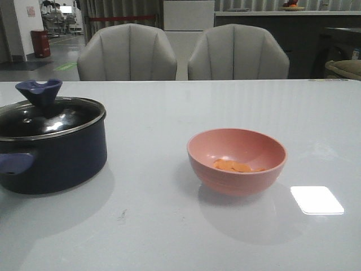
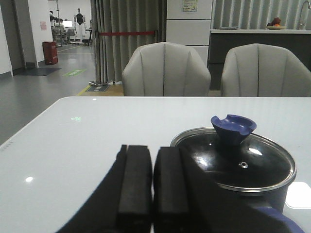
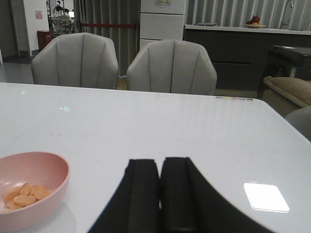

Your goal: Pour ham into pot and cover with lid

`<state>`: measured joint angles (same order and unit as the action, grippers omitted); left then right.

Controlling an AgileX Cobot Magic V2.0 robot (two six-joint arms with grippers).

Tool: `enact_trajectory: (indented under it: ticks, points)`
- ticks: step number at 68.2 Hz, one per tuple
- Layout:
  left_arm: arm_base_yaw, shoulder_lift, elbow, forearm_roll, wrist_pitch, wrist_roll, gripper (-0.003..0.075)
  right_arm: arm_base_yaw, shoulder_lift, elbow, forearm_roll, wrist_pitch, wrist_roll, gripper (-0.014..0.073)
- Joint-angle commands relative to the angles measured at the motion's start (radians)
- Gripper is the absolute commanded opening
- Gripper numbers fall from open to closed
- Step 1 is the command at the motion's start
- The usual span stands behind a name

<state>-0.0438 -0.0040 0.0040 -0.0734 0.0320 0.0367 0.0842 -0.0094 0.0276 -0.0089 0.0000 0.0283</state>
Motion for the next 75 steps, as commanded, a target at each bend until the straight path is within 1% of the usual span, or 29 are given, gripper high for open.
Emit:
enact_trajectory:
  ticks: [1,46,57,63,70,73,75]
  points:
    - [0.002,-0.018,0.022,-0.001,-0.082,-0.008,0.0113,-0.004,-0.021,-0.006,-0.008,-0.086,-0.009,0.0146]
    - [0.002,-0.018,0.022,-0.001,-0.082,-0.008,0.0113,-0.004,-0.021,-0.006,-0.008,-0.086,-0.009,0.0146]
    - [0.002,-0.018,0.022,-0.001,-0.135,-0.008,0.0113,-0.004,-0.021,-0.006,-0.008,-0.086,-0.009,0.0146]
    - [0.002,-0.018,0.02,-0.019,-0.236,-0.008,0.0113,-0.004,-0.021,-0.006,-0.008,-0.086,-0.009,0.0146]
    - [0.002,-0.018,0.018,-0.139,-0.452,-0.008,0.0113,-0.004,-0.021,-0.006,-0.008,-0.086,-0.009,0.0146]
    - [0.002,-0.018,0.006,-0.144,-0.504,-0.008,0.0113,-0.004,-0.021,-0.006,-0.008,-0.086,-0.009,0.0146]
    - [0.002,-0.018,-0.009,-0.144,-0.516,-0.008,0.0113,-0.004,-0.021,-0.006,-0.008,-0.086,-0.009,0.0146]
